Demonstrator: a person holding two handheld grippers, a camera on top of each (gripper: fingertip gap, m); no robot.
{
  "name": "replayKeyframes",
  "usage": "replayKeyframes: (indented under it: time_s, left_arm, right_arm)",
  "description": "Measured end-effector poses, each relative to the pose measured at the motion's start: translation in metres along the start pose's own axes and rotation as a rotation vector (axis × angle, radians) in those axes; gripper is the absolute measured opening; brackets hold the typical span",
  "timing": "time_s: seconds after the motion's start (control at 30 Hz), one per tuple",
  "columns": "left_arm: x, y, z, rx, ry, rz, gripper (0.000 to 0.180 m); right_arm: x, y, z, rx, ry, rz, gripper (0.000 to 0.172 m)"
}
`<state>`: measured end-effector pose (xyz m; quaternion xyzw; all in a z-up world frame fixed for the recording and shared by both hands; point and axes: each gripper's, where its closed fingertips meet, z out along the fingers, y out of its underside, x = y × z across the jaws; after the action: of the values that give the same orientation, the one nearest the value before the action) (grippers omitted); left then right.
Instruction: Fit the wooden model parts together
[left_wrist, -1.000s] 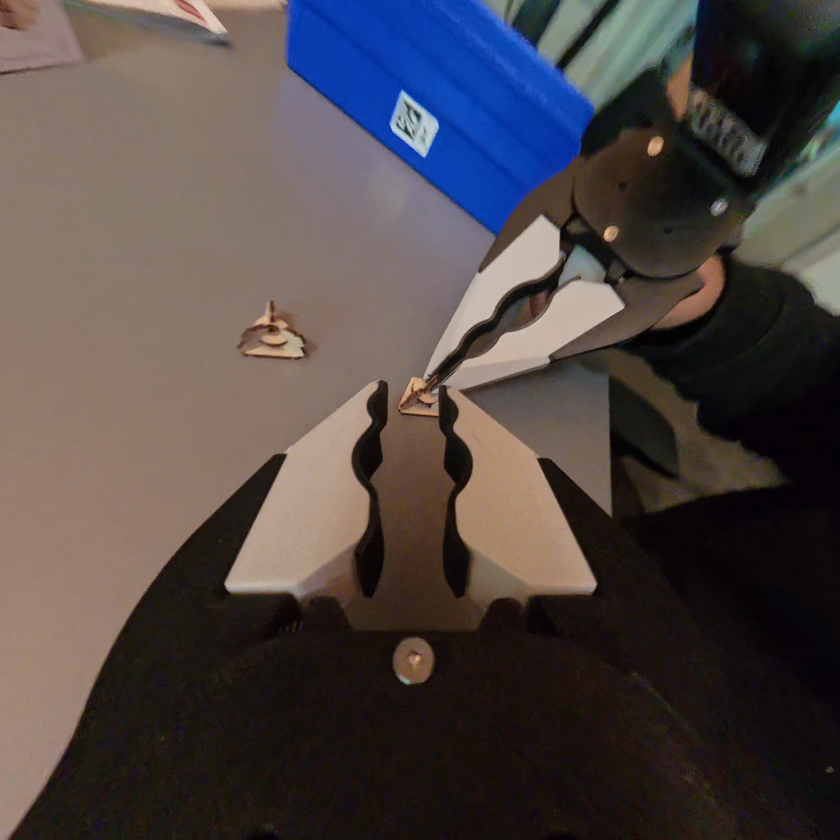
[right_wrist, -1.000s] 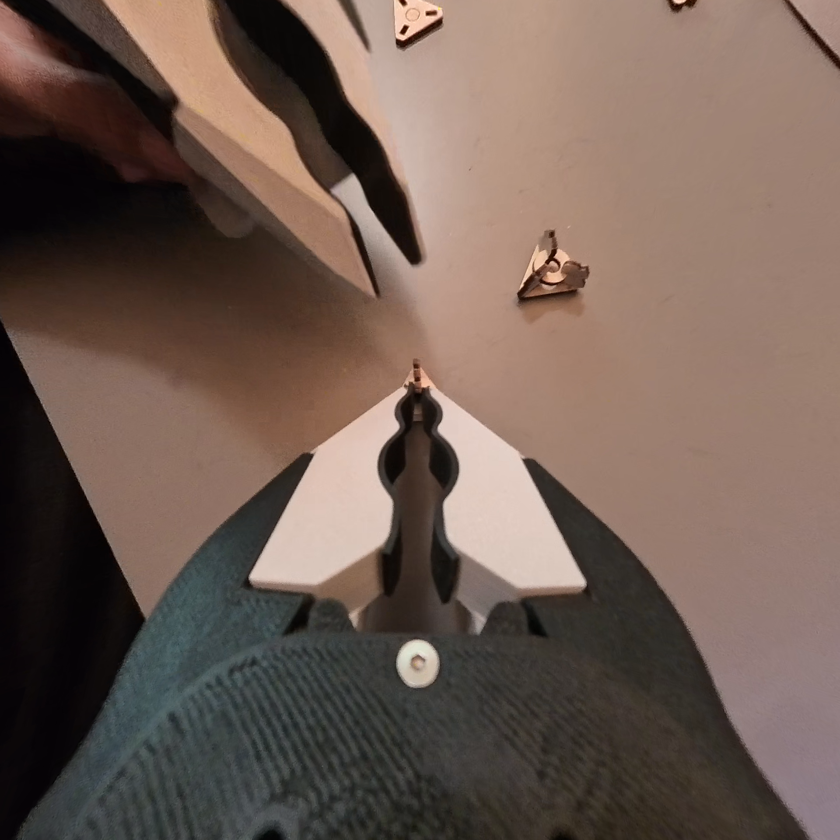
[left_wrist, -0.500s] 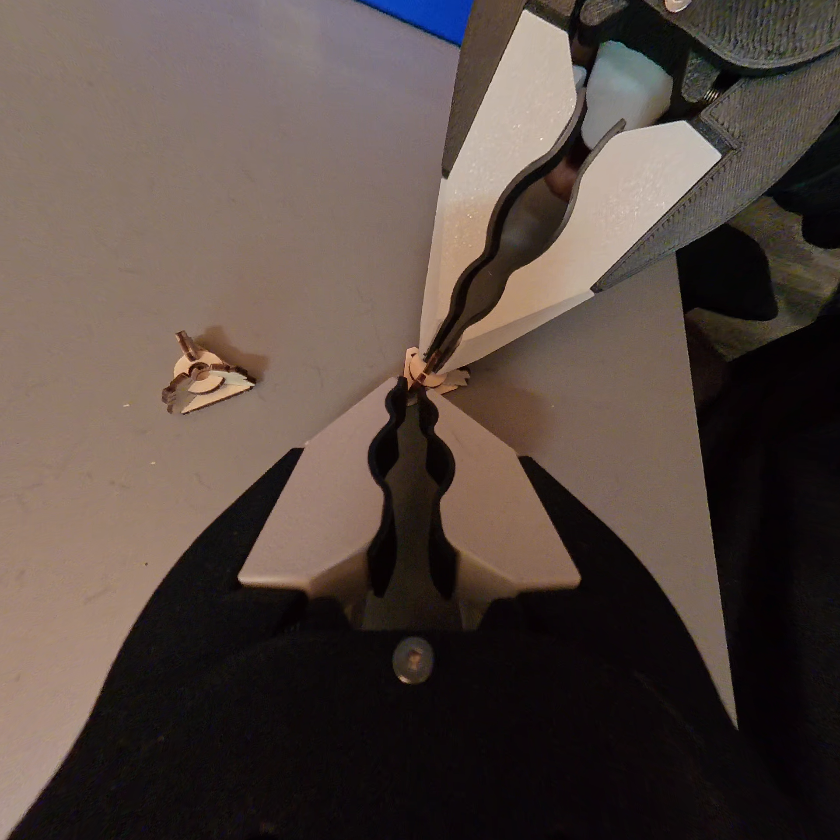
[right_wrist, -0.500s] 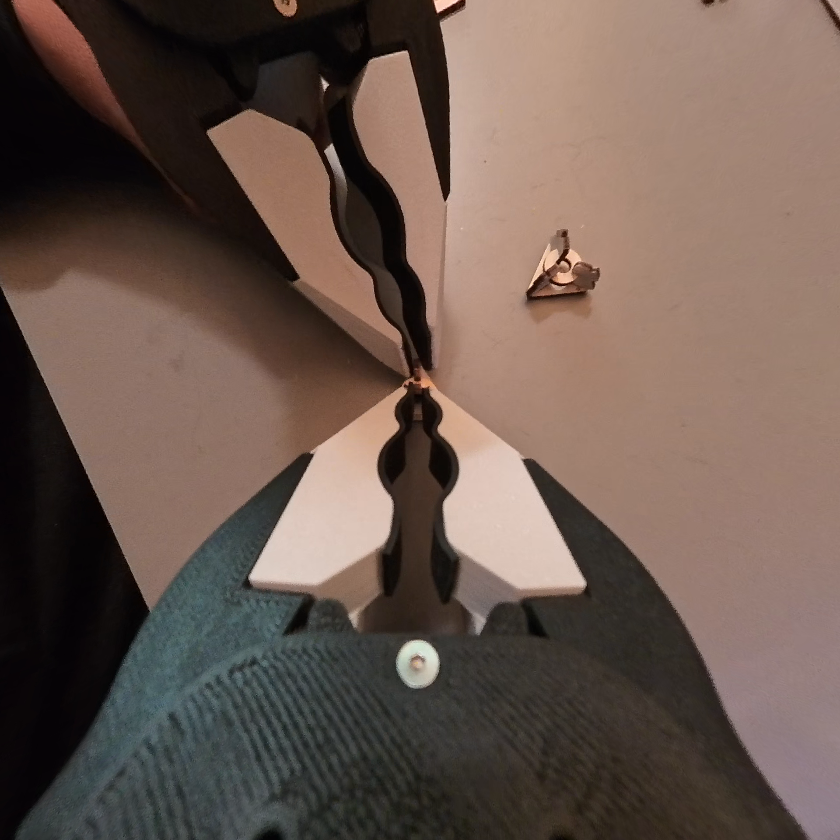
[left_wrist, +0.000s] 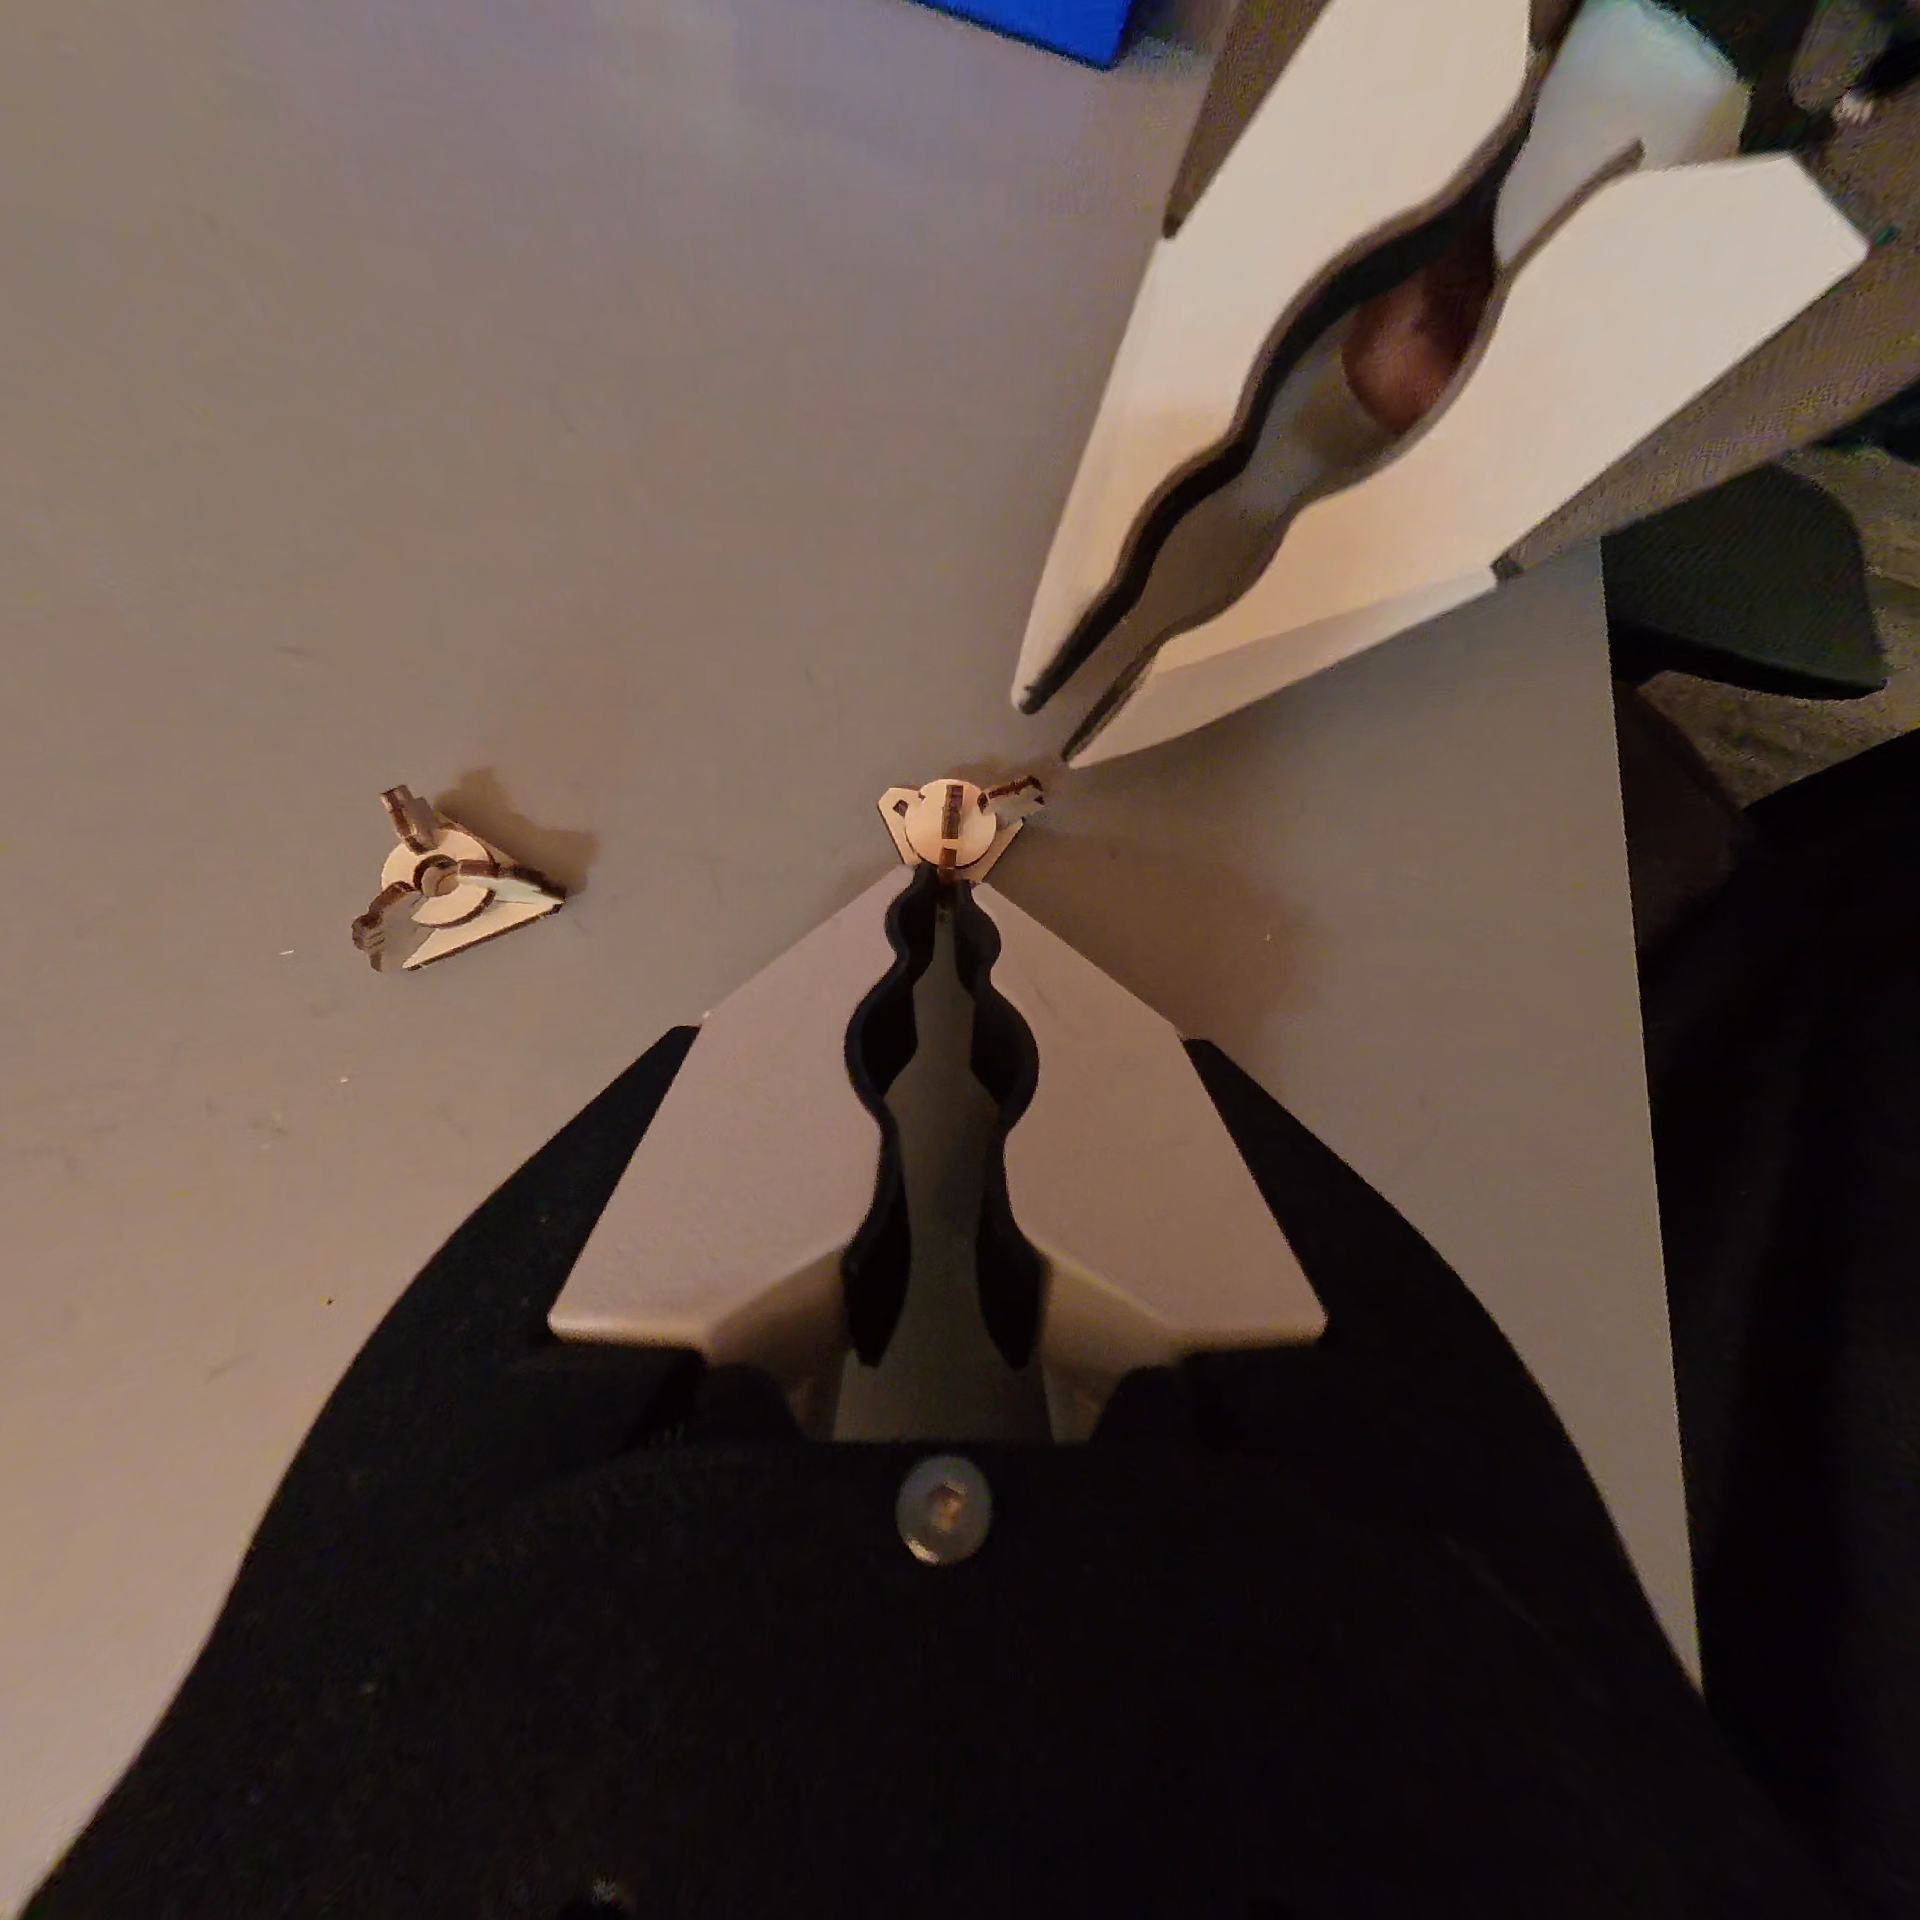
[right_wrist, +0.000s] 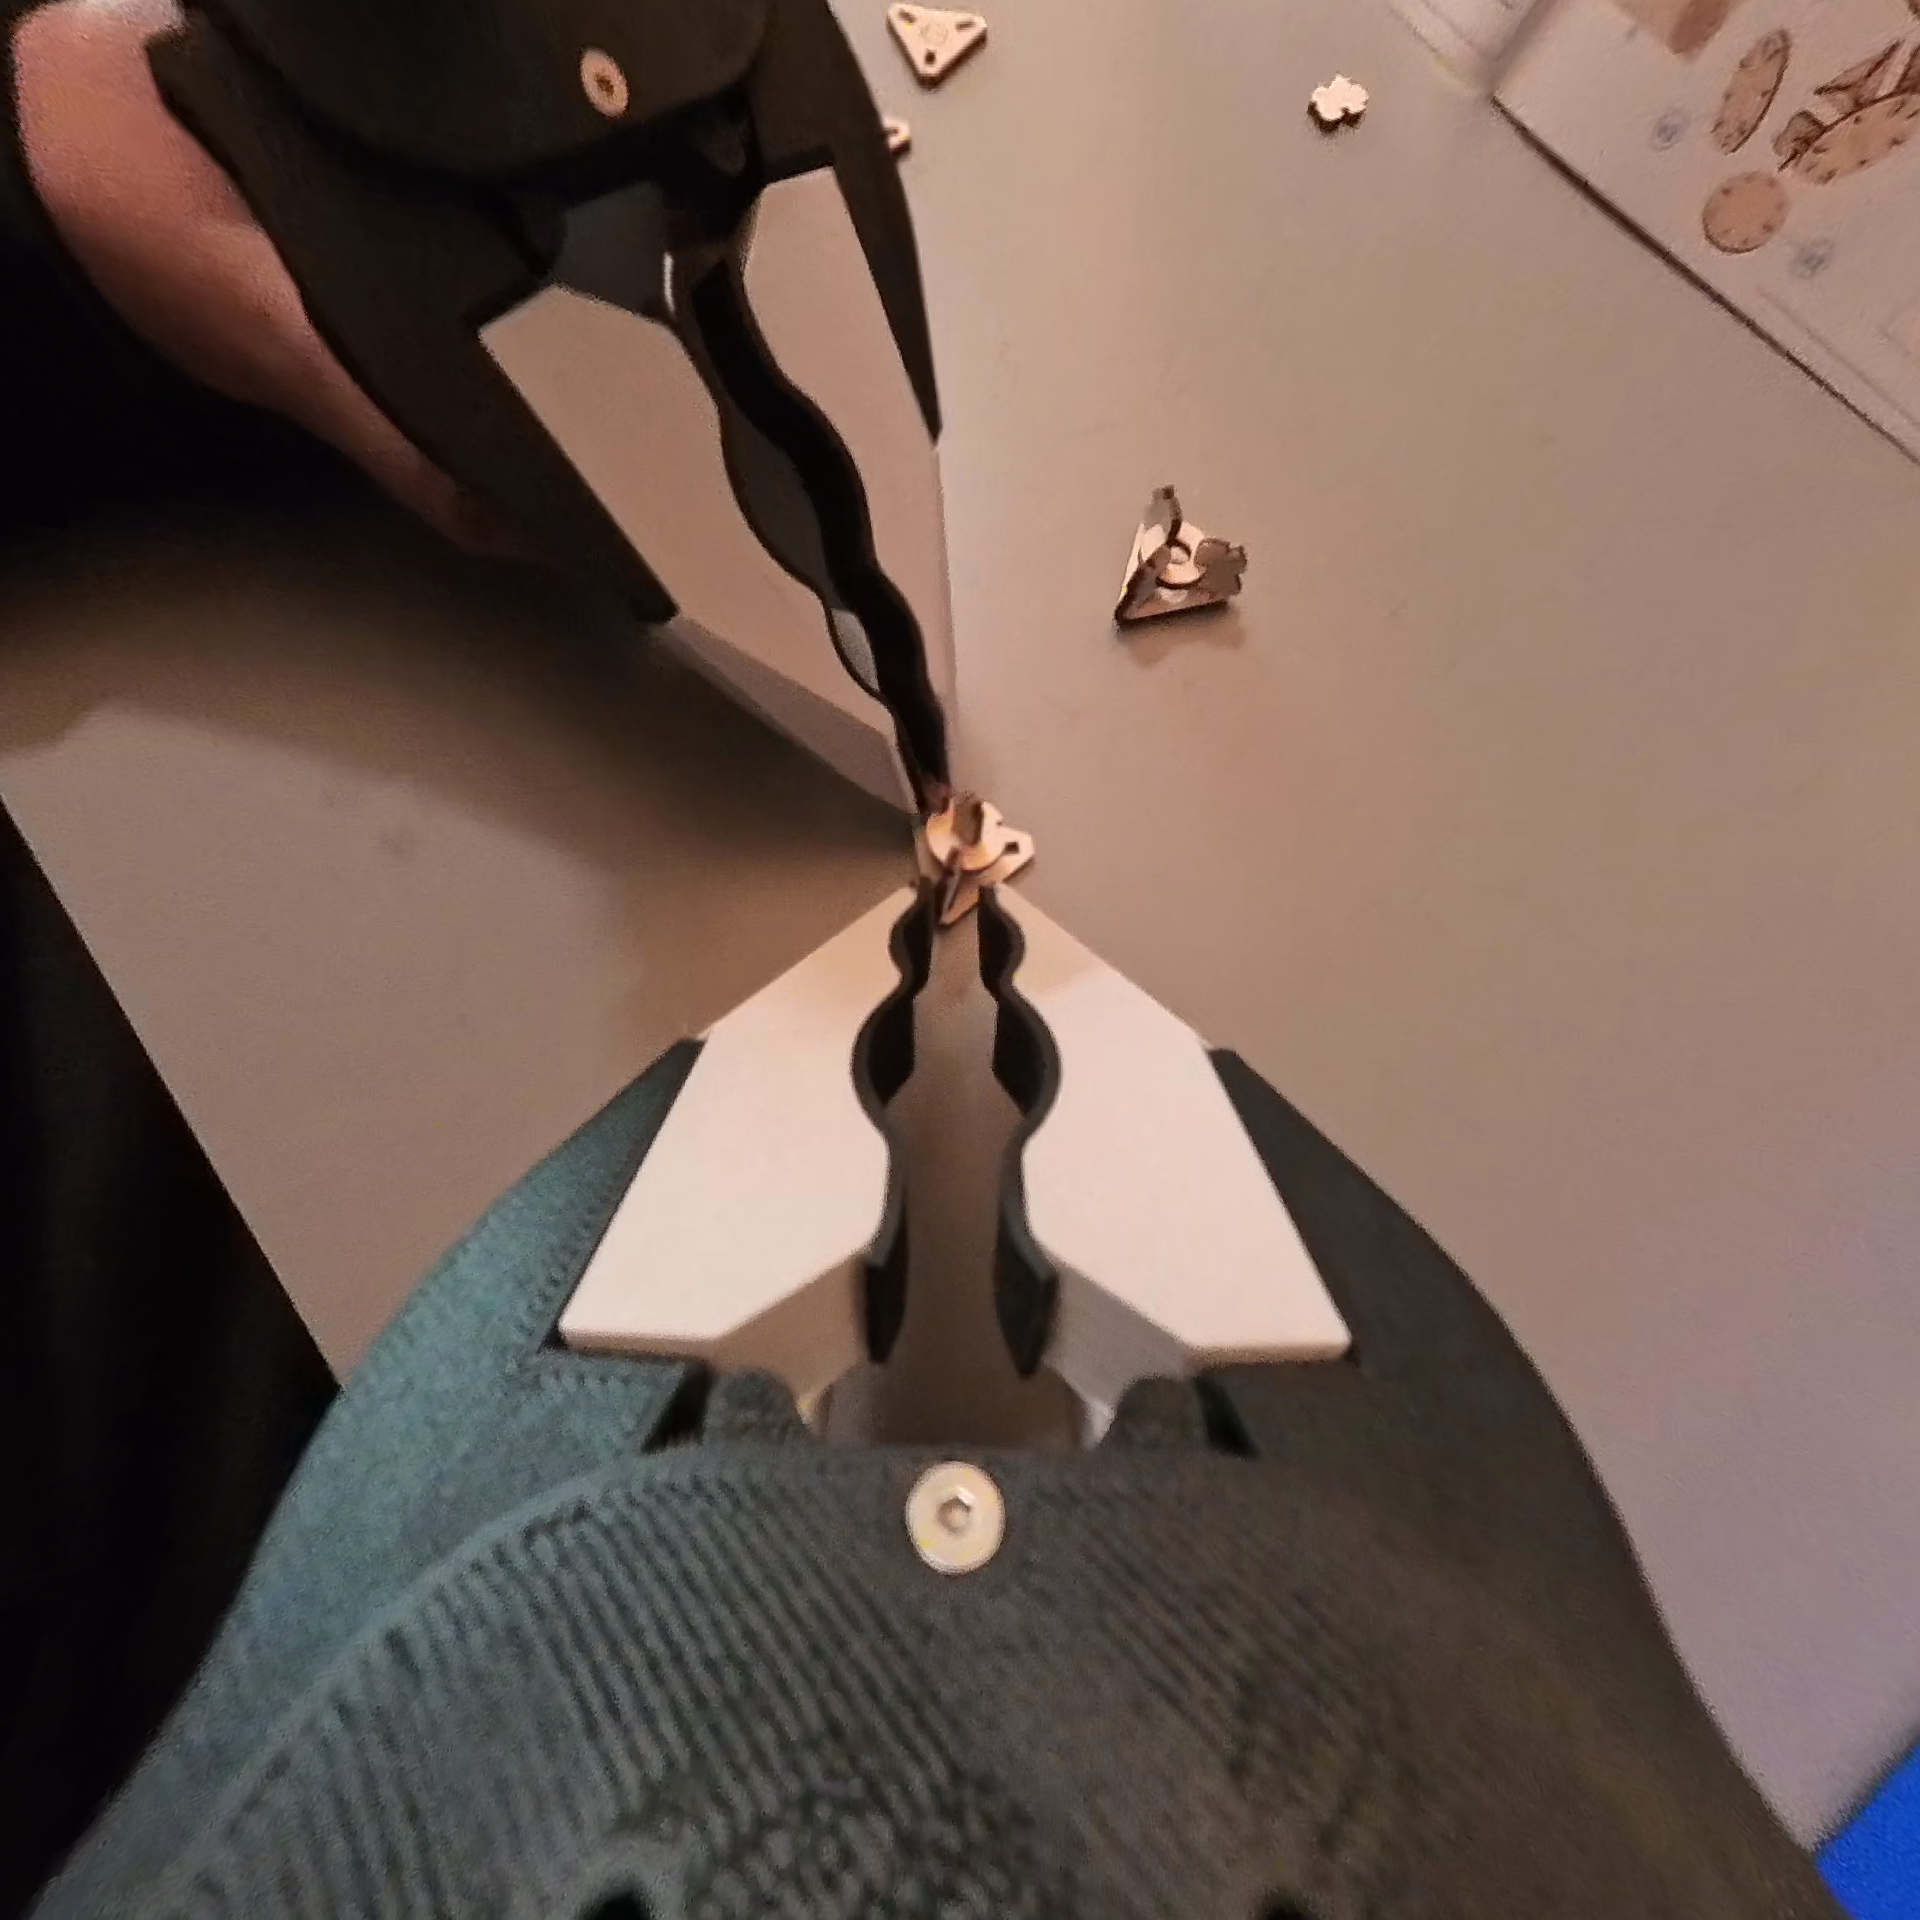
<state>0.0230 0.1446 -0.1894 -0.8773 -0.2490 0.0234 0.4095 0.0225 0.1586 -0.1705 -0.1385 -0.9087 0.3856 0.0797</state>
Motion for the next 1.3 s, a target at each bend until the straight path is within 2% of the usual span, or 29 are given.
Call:
replayKeyframes:
  time_s: [0.33,0.57,0.97,1.17,1.3]
  left_arm:
    - [-0.001,-0.001,0.001,-0.018,-0.014,-0.002,0.0]
    - [0.0,-0.001,0.001,-0.019,0.0,-0.005,0.0]
    - [-0.003,-0.001,0.002,-0.008,0.011,-0.053,0.0]
    - [-0.002,-0.001,0.002,0.005,0.058,-0.131,0.0]
    - [-0.002,-0.001,0.002,0.002,0.066,-0.141,0.001]
  right_arm:
    - [-0.001,0.005,0.011,0.001,0.02,0.023,0.003]
    - [0.0,0.007,0.012,0.015,0.055,-0.03,0.002]
    - [0.003,0.007,0.016,0.037,0.07,0.176,0.001]
    - [0.003,0.007,0.016,0.075,0.111,0.195,0.001]
    - [0.003,0.008,0.017,0.04,0.117,0.265,0.001]
